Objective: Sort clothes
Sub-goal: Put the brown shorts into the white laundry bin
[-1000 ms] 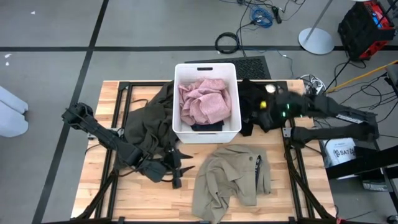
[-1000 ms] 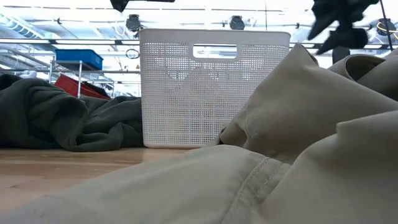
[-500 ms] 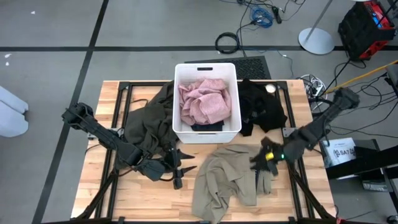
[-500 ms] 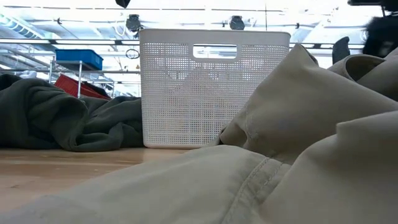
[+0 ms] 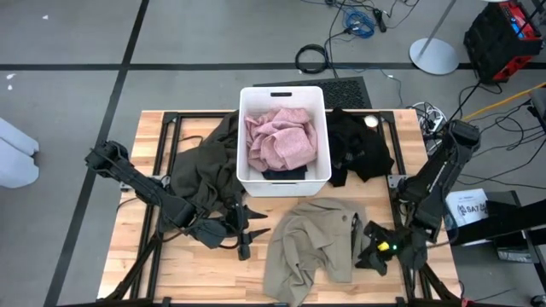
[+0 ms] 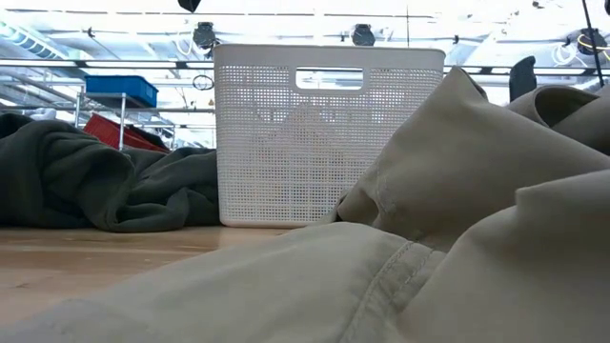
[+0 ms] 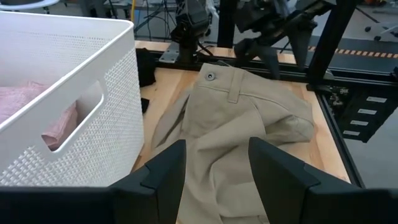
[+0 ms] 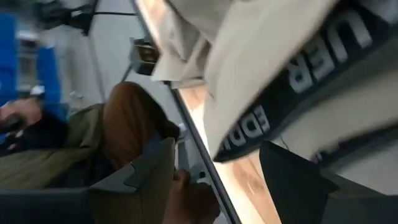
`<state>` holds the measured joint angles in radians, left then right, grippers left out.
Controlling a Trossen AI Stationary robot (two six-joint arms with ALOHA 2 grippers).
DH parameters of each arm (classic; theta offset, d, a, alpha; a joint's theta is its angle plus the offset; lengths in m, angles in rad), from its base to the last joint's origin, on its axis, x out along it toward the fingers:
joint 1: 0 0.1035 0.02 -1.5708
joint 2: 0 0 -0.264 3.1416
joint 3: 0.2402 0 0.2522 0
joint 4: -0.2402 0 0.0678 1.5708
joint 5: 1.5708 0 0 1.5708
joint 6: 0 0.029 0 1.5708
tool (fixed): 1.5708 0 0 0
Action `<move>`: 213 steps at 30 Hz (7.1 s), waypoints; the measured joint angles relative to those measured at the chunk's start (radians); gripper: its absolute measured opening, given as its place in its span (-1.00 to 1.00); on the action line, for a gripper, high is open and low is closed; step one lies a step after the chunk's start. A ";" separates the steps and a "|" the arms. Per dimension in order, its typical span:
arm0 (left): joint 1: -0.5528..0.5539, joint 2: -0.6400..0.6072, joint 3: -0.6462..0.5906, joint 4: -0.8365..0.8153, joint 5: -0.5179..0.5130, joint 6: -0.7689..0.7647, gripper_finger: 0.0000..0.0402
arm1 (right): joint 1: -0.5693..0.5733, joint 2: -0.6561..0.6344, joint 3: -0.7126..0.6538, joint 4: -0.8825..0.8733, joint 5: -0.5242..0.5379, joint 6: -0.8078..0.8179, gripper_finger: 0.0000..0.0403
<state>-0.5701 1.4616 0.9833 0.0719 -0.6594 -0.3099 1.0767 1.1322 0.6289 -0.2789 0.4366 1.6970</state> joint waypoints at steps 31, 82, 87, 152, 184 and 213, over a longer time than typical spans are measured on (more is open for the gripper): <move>0.000 0.000 0.000 0.000 0.001 0.001 -0.08 | 0.026 0.322 0.185 -0.471 0.089 0.174 -0.35; -0.121 0.846 0.684 0.158 -0.304 0.317 -0.08 | -0.409 0.330 0.331 -0.186 0.107 -0.375 -1.00; -0.117 0.855 0.724 0.045 -0.420 0.325 -0.08 | -0.422 0.330 0.331 -0.152 0.081 -0.403 -1.00; -0.124 0.850 0.730 -0.165 -0.209 0.500 0.63 | -0.515 0.279 0.330 -0.167 0.055 -0.512 -1.00; -0.078 0.850 0.730 -0.225 -0.187 0.473 0.36 | -0.560 0.279 0.331 -0.079 0.013 -0.515 -1.00; -0.165 0.706 0.806 -0.317 -0.389 0.349 -0.85 | -0.558 0.266 0.331 -0.069 -0.046 -0.602 -1.00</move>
<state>-0.7354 2.1679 1.7889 -0.2456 -1.0483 0.0387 0.5190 1.3979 0.9600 -0.3481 0.3904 1.0950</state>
